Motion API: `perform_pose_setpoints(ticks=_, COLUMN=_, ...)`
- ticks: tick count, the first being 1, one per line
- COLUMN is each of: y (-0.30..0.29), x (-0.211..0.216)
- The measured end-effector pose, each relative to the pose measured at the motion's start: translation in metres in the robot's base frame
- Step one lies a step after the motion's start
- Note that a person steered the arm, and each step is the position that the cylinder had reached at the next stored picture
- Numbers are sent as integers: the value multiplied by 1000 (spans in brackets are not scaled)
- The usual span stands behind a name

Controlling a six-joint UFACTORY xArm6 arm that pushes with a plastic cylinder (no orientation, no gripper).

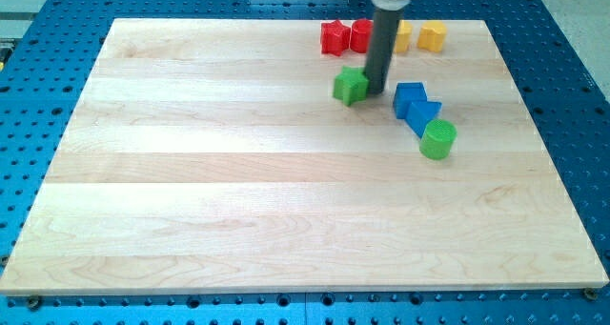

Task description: Separate the green circle from the blue blocks

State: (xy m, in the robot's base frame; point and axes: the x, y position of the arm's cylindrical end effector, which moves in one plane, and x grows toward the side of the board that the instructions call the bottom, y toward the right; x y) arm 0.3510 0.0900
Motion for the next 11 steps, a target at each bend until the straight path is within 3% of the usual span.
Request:
perform_pose_setpoints(ticks=2, y=76, x=18)
perform_pose_setpoints(ticks=3, y=39, x=31)
perform_pose_setpoints(ticks=4, y=41, x=40)
perform_pose_setpoints(ticks=6, y=61, x=66)
perform_pose_setpoints(ticks=7, y=104, x=78)
perform_pose_setpoints(ticks=9, y=90, x=169)
perform_pose_setpoints(ticks=11, y=119, x=216)
